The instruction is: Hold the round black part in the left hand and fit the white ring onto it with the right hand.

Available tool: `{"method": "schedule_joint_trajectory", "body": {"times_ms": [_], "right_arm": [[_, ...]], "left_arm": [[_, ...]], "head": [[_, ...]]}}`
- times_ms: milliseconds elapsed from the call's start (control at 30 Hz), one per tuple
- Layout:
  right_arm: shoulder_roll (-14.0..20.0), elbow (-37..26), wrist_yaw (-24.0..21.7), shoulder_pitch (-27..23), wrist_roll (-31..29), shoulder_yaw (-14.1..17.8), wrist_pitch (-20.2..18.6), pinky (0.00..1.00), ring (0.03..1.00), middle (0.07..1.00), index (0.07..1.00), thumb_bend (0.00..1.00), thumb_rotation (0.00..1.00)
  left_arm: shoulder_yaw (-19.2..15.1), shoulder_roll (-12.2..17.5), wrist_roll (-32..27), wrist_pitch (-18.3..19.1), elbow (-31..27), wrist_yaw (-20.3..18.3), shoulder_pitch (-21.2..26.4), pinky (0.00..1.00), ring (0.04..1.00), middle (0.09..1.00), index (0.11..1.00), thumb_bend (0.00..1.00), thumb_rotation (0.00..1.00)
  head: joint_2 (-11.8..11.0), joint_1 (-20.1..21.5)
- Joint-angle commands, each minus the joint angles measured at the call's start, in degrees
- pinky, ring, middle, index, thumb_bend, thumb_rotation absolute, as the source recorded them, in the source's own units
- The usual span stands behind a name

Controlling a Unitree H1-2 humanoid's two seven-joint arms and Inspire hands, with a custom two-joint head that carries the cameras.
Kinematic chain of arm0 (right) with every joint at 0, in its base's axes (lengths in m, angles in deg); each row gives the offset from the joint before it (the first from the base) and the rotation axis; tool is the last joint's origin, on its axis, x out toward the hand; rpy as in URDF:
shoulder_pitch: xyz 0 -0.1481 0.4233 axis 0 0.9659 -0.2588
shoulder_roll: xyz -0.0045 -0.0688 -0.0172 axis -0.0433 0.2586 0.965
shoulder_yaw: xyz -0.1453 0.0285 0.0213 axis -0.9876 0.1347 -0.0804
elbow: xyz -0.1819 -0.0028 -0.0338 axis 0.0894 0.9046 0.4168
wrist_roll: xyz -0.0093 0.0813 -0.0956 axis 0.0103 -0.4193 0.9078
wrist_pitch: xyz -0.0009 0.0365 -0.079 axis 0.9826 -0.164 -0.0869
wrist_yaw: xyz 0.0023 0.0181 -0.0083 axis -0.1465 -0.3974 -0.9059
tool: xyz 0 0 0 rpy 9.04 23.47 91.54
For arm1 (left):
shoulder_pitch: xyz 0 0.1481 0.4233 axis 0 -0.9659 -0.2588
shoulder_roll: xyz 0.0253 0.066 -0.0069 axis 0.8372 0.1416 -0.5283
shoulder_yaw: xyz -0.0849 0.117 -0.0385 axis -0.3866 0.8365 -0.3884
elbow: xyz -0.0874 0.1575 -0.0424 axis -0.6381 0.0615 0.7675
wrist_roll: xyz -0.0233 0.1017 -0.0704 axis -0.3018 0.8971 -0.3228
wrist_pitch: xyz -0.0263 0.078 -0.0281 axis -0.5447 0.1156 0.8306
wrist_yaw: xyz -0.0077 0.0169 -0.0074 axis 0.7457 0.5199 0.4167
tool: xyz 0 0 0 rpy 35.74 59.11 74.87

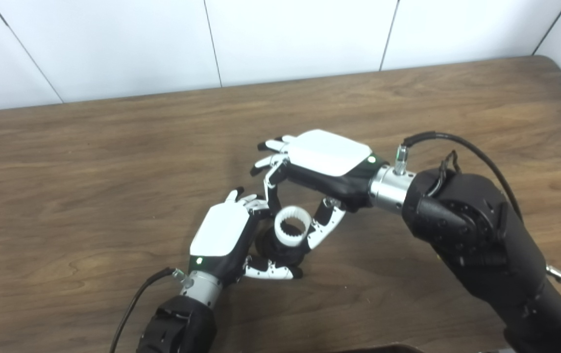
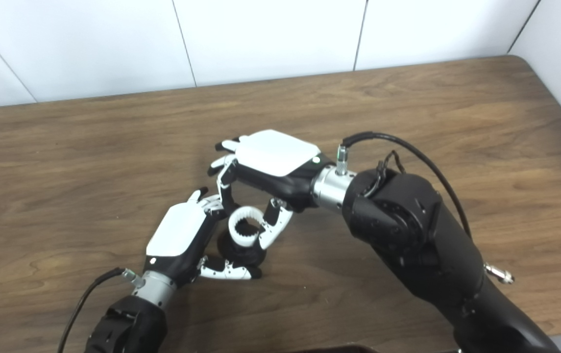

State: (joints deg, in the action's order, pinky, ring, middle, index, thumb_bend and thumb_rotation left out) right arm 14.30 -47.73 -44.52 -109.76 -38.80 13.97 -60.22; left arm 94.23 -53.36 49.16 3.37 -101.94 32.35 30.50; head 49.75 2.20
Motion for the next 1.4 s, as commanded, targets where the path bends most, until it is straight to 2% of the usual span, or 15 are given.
{"method": "schedule_joint_trajectory", "body": {"times_ms": [0,433,1367], "right_arm": [[-0.5,-1.0,1.0,-1.1,0.1,0.3,2.0,1.00,0.977,0.870,0.485,0.52,0.13],[-1.8,1.7,2.5,0.8,1.0,1.4,5.3,1.00,0.985,0.872,0.485,0.52,0.13],[-3.5,5.3,5.5,1.0,1.4,1.9,8.4,0.96,0.976,0.869,0.484,0.52,0.13]], "left_arm": [[0.7,0.2,1.2,0.6,0.6,-1.4,0.0,1.00,0.873,0.779,0.485,0.52,0.05],[1.1,-0.1,1.4,1.3,0.2,-1.5,0.0,1.00,0.872,0.777,0.485,0.52,0.05],[1.3,-0.6,1.2,1.9,-0.2,-1.9,-0.1,1.00,0.873,0.784,0.486,0.52,0.05]], "head": [[0.1,-0.1],[0.5,-0.2],[1.2,-0.5]]}}
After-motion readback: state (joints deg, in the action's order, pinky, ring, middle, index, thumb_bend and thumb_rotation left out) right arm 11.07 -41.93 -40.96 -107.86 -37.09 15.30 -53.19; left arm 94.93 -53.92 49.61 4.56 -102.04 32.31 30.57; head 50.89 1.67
